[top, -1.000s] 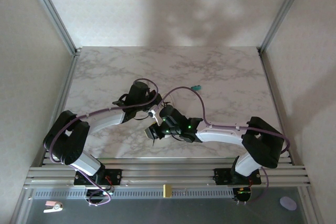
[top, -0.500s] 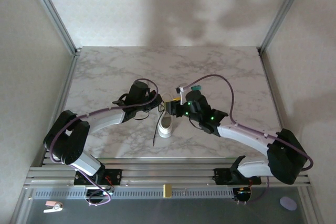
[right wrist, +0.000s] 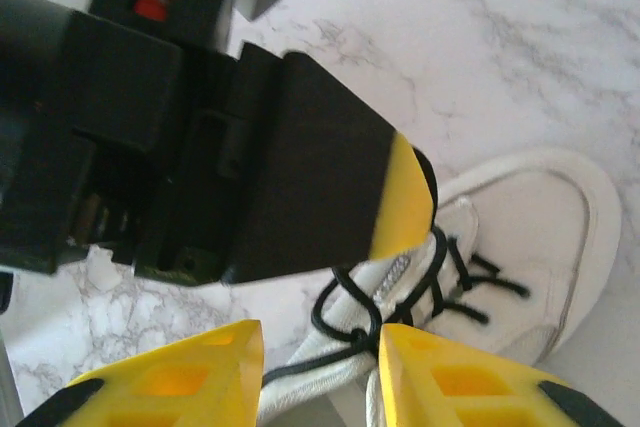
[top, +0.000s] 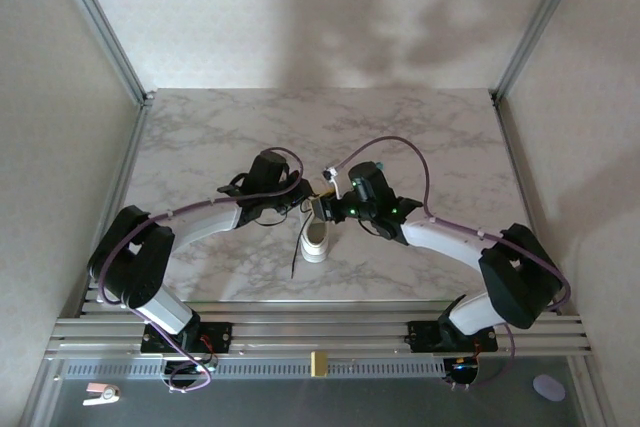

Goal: Tie the shoes

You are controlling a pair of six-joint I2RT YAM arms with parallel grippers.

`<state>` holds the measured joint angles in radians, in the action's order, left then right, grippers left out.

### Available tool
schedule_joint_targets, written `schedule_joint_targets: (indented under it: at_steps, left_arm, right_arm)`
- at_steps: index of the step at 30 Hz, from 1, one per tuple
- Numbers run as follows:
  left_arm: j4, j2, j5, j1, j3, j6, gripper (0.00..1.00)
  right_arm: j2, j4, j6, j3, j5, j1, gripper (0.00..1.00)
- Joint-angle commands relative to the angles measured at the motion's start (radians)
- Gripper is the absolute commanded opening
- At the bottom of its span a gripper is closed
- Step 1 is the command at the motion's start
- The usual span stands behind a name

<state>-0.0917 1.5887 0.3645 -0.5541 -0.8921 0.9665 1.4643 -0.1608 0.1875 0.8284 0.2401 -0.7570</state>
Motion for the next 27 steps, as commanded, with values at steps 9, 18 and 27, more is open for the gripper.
schedule_joint_targets:
  at_steps: [9,18,27]
  left_arm:
    - [0.036,-0.022,0.020,0.010,-0.036,0.021,0.00]
    - [0.033,-0.011,0.029,0.010,-0.034,0.034,0.00]
    - [-0.030,-0.015,0.081,0.029,-0.001,0.104,0.00]
  right_arm:
    - [0.065,-0.029,-0.086,0.049,-0.011,0.005,0.33]
    - [0.060,-0.170,-0.069,-0.032,-0.034,-0.008,0.24]
    - [0.026,-0.177,-0.105,-0.078,-0.085,-0.023,0.22]
